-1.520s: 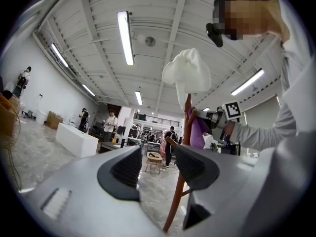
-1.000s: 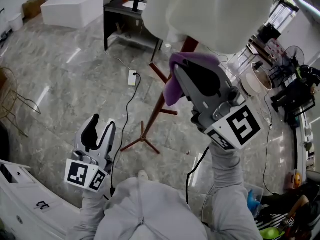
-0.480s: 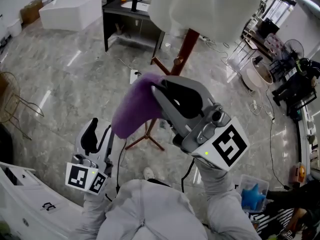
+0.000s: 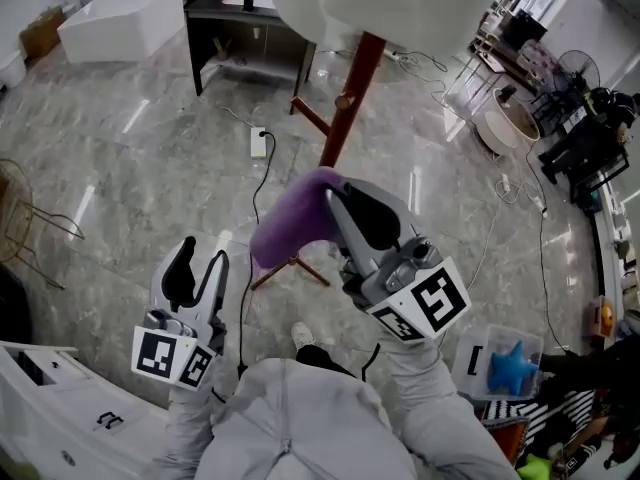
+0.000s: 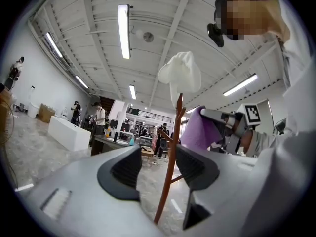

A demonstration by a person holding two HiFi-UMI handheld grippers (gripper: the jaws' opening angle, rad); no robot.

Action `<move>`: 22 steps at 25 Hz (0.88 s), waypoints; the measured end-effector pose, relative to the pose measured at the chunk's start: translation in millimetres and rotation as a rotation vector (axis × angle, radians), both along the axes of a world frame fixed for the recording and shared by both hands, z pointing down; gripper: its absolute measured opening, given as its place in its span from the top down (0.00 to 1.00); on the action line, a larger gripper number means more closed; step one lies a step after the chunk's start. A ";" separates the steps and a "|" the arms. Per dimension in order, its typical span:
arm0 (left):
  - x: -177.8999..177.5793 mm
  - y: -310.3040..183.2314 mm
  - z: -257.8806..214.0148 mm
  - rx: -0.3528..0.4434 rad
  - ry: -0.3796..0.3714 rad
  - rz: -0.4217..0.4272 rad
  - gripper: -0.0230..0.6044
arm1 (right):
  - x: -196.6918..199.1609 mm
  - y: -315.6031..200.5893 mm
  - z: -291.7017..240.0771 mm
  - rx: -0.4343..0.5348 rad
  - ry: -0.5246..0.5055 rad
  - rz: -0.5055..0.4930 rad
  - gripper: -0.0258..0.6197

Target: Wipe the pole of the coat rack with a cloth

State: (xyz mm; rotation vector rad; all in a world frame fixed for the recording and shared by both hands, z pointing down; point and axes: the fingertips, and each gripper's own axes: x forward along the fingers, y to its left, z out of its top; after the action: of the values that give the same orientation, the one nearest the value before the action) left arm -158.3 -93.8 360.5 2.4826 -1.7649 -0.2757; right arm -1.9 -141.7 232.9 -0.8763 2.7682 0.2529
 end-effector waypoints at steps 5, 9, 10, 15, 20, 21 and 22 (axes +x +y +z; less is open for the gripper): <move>9.9 -10.7 4.3 -0.010 0.006 0.021 0.59 | 49.5 -34.8 7.5 0.048 0.037 0.185 0.91; 12.4 -21.2 5.5 -0.016 0.014 0.024 0.59 | 63.2 -69.4 -4.2 0.126 0.079 0.266 0.91; 13.0 -24.0 5.4 -0.018 0.015 0.024 0.59 | 64.6 -79.1 -8.8 0.134 0.072 0.276 0.91; 15.1 -30.5 12.5 -0.033 0.012 0.006 0.59 | 67.1 -116.7 -23.4 0.192 0.029 0.331 0.91; 10.8 -33.0 17.4 -0.053 0.008 -0.036 0.59 | 58.3 -141.7 -3.5 0.162 0.017 0.330 0.91; 9.4 -33.6 18.7 -0.057 0.007 -0.044 0.59 | 57.2 -144.7 4.5 0.146 0.016 0.328 0.91; 7.8 -34.2 20.3 -0.062 0.008 -0.051 0.59 | 56.4 -147.4 13.1 0.127 0.014 0.327 0.91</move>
State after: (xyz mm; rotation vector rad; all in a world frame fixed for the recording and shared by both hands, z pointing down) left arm -150.4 -128.0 380.8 2.3933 -1.8077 -0.2295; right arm 54.5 -289.0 246.0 -1.2933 2.5746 0.4858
